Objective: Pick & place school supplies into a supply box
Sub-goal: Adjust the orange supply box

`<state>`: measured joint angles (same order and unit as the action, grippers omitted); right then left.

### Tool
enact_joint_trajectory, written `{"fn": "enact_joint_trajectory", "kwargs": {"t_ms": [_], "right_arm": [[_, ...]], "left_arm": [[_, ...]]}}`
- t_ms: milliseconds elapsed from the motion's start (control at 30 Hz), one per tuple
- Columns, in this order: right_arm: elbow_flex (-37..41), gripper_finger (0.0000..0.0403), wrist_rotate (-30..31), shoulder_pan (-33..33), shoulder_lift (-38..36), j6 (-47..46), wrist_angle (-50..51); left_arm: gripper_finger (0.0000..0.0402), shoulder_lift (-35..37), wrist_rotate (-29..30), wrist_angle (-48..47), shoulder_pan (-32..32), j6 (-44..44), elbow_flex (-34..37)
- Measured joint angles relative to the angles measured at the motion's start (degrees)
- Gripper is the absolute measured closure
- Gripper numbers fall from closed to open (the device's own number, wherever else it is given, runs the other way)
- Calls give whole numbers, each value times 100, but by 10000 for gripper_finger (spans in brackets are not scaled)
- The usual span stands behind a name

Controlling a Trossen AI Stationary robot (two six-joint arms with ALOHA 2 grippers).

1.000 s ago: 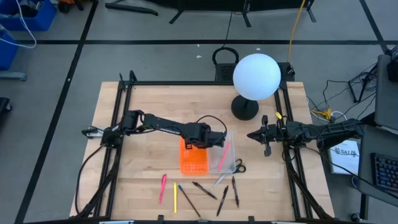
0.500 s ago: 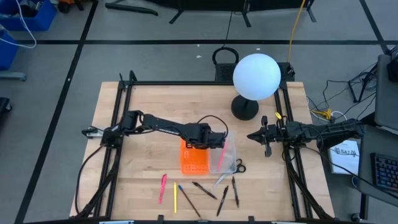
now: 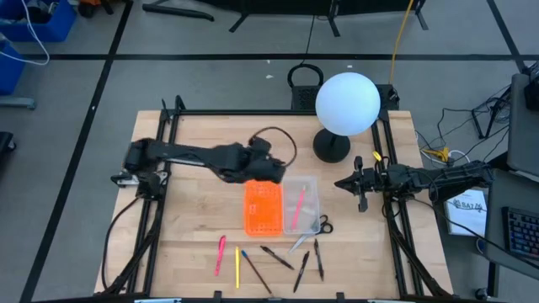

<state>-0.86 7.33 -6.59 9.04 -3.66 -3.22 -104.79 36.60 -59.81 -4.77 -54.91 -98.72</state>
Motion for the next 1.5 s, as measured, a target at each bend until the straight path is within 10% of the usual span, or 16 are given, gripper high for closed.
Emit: {"fn": "enact_joint_trajectory", "kwargs": {"t_ms": [300,533,700,1067,1500], "right_arm": [[0,403,-11,0,8,-665,29],[0,403,-314,-248,445,-1846,138],[0,403,-282,-866,1171,-2679,152],[-42,403,1133,-1252,3227,-3910,-292],[-975,403,1831,-1253,5416,-2889,-1323]], "left_arm": [[389,1923,-127,2996,51,2205,2929],[397,2984,-1806,7130,-178,3639,5679],[397,2948,-1976,8958,-557,3978,6654],[394,2904,-1705,8983,-1155,4619,6956],[391,2904,-1767,8526,-1150,4860,6966]]}}
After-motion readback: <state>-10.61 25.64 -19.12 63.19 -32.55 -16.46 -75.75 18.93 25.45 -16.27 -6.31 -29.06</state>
